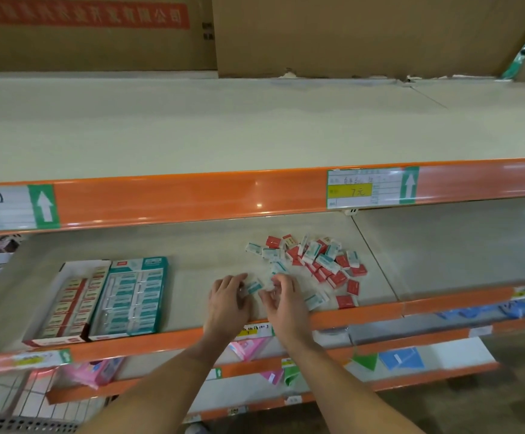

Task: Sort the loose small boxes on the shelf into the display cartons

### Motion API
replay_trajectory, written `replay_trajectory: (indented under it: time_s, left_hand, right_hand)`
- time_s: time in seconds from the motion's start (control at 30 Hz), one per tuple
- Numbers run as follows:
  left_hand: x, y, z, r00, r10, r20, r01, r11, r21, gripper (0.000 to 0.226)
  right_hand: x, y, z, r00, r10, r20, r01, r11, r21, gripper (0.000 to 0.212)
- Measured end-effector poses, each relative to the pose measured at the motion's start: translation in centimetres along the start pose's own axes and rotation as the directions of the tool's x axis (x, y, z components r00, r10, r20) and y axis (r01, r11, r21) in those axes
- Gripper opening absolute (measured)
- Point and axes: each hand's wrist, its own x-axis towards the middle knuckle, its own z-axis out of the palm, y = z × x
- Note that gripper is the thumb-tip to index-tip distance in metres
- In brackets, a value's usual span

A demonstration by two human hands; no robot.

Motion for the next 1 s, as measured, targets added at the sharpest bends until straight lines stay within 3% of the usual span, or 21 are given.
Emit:
replay_trajectory:
  time_s: [0.23,0.4,0.57,0.73,1.0]
  left_hand:
    - [0.0,0.1,-0.5,0.999,0.005,-0.048,-0.010,0.994,-0.111,0.042]
    - [-0.1,0.3,-0.6,0.999,-0.039,-0.034,0.035,0.991,-0.133,0.045]
    - [-0.2,0.5,-0.7,0.996,-0.093,-0.001,0.092,0.981,-0.170,0.054]
    - [-0.2,0.3,-0.7,0.994,-0.111,-0.003,0.108,0.975,-0.192,0.057]
    - [-0.1,-0.4,-0.8,0.992,-0.128,0.016,0.127,0.956,-0.264,0.065]
  right_hand:
    - [0.9,0.2,0.8,0.992,-0.019,0.128,0.037,0.990,-0.138,0.045]
    - [0.8,1.1,0.6,0.987,-0.036,0.157,0.042,0.998,-0.041,0.055]
    - [0.9,1.2,0.3,0.993,-0.008,0.118,0.003,0.999,0.042,0.036]
    - [0.7,1.0,0.4,0.996,0.014,0.092,-0.016,1.000,0.026,0.035]
    - [0.6,0.8,0.6,0.985,-0.003,0.172,0.002,1.000,0.004,0.060]
